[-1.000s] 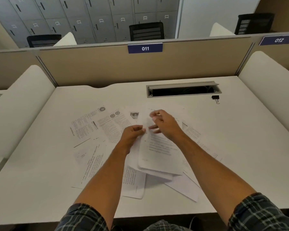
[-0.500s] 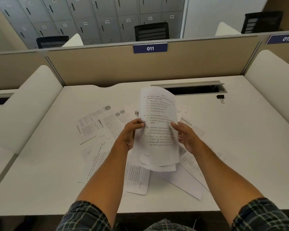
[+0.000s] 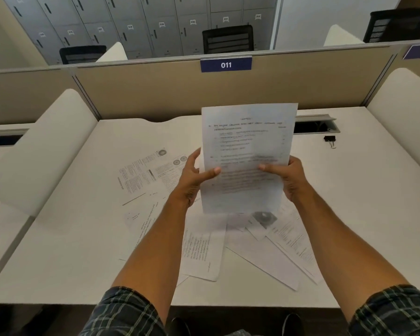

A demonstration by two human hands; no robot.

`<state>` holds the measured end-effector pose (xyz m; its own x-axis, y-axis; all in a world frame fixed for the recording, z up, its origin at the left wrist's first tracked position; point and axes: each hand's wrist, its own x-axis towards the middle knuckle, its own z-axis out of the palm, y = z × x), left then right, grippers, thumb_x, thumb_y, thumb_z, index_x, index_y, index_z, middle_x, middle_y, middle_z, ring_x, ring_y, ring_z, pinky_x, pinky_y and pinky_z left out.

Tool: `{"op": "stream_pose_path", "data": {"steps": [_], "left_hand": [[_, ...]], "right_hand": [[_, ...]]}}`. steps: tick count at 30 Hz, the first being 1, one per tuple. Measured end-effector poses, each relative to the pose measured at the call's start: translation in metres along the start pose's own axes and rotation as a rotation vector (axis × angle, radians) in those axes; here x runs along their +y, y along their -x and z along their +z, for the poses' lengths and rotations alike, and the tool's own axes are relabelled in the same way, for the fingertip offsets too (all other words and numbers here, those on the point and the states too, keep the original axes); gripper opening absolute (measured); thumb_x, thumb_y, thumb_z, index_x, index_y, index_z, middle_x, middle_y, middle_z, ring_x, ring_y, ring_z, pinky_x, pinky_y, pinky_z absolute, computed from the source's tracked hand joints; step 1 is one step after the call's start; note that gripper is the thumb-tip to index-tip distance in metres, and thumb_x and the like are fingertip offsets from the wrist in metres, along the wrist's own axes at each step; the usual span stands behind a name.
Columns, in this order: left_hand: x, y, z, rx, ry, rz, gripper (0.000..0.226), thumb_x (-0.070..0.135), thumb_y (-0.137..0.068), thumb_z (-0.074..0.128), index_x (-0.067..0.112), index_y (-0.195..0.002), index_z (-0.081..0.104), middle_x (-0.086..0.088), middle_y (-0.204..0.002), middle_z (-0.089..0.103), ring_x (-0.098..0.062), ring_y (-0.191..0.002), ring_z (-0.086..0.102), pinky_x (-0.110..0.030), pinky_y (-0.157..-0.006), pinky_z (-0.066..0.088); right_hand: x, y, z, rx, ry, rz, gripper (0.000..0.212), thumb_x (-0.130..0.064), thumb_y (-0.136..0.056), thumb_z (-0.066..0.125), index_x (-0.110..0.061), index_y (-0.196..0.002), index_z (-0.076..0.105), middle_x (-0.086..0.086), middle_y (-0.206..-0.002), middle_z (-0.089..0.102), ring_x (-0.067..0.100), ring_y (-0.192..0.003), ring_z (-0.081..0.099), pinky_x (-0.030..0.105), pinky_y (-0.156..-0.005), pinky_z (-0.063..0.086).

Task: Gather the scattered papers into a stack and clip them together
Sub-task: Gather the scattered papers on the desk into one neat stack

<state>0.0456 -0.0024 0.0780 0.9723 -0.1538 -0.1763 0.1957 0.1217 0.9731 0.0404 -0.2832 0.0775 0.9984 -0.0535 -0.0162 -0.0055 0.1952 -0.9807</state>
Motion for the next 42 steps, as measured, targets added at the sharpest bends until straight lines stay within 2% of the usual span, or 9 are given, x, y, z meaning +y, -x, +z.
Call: {"op": "stream_pose_path", "data": {"steps": [6,10,16,20,27,31,34,37,42], "left_hand": [[-0.007,0.003,0.002,-0.058,-0.109,0.108,0.062,0.025,-0.069,0.092,0.014,-0.125,0.07,-0.01,-0.123,0.075,-0.031,-0.115,0.071,-0.056,-0.098,0.059],[-0.025,0.007,-0.005,0.007,-0.093,0.066,0.046,0.027,-0.062,0.095,0.026,-0.105,0.08,-0.007,-0.117,0.077,-0.028,-0.114,0.072,-0.054,-0.099,0.059],[-0.043,0.015,-0.003,-0.09,-0.125,0.0,0.038,0.021,-0.077,0.088,0.029,-0.113,0.079,-0.004,-0.12,0.078,-0.022,-0.113,0.073,-0.038,-0.091,0.063],[-0.036,0.01,-0.002,-0.09,-0.12,-0.002,0.042,0.021,-0.083,0.085,0.015,-0.123,0.075,-0.009,-0.124,0.075,-0.032,-0.116,0.071,-0.054,-0.099,0.059],[-0.039,0.008,0.008,-0.038,-0.113,-0.093,0.038,0.034,-0.091,0.079,0.015,-0.123,0.073,-0.006,-0.118,0.078,-0.028,-0.11,0.075,-0.043,-0.092,0.063],[-0.038,0.007,0.005,-0.001,-0.157,-0.134,0.047,0.05,-0.093,0.072,0.009,-0.114,0.075,-0.009,-0.114,0.079,-0.03,-0.106,0.076,-0.046,-0.092,0.062],[-0.046,0.008,-0.005,0.126,-0.568,-0.148,0.056,0.065,-0.091,0.065,0.01,-0.1,0.068,-0.016,-0.112,0.074,-0.032,-0.105,0.071,-0.051,-0.093,0.059],[-0.064,0.017,-0.022,0.172,-1.245,-0.293,0.083,0.068,-0.077,0.077,0.023,-0.141,0.052,-0.006,-0.139,0.053,-0.034,-0.131,0.052,-0.055,-0.109,0.04],[-0.081,0.022,-0.038,0.011,-1.48,-0.352,0.102,0.058,-0.071,0.086,0.029,-0.155,0.035,-0.003,-0.155,0.039,-0.032,-0.143,0.038,-0.054,-0.114,0.032]], "right_hand": [[0.003,-0.003,-0.001,-0.085,0.001,-0.14,0.03,-0.012,-0.074,0.09,-0.019,-0.103,0.083,0.005,-0.107,0.08,0.025,-0.096,0.077,0.038,-0.075,0.064],[0.02,0.007,-0.007,-0.146,0.058,-0.089,0.032,-0.023,-0.065,0.093,-0.021,-0.095,0.083,0.001,-0.102,0.079,0.02,-0.095,0.076,0.035,-0.076,0.063],[0.036,0.008,-0.011,-0.231,0.117,-0.042,0.056,-0.003,-0.066,0.091,-0.011,-0.119,0.074,0.017,-0.12,0.075,0.035,-0.115,0.071,0.056,-0.088,0.062],[0.03,0.003,-0.012,-0.241,0.072,-0.107,0.06,0.0,-0.069,0.09,-0.013,-0.125,0.071,0.015,-0.121,0.074,0.032,-0.113,0.072,0.046,-0.083,0.064],[0.047,0.009,-0.002,-0.153,0.123,0.005,0.05,-0.026,-0.065,0.096,-0.028,-0.112,0.079,0.005,-0.115,0.079,0.024,-0.106,0.076,0.039,-0.079,0.066],[0.05,0.006,-0.001,-0.002,0.201,0.064,0.049,-0.038,-0.062,0.098,-0.019,-0.103,0.08,0.001,-0.103,0.083,0.024,-0.091,0.081,0.041,-0.074,0.067],[0.055,0.004,-0.011,0.065,0.157,0.111,0.042,-0.025,-0.07,0.096,-0.018,-0.107,0.078,0.0,-0.103,0.083,0.025,-0.092,0.081,0.042,-0.077,0.067],[0.061,0.01,-0.025,0.127,0.15,0.161,0.045,-0.022,-0.066,0.097,-0.018,-0.107,0.078,0.0,-0.101,0.083,0.024,-0.09,0.081,0.041,-0.078,0.067],[0.068,0.018,-0.041,0.131,0.134,0.223,0.048,-0.016,-0.068,0.096,-0.013,-0.113,0.078,0.006,-0.103,0.083,0.03,-0.092,0.081,0.049,-0.081,0.066]]}}
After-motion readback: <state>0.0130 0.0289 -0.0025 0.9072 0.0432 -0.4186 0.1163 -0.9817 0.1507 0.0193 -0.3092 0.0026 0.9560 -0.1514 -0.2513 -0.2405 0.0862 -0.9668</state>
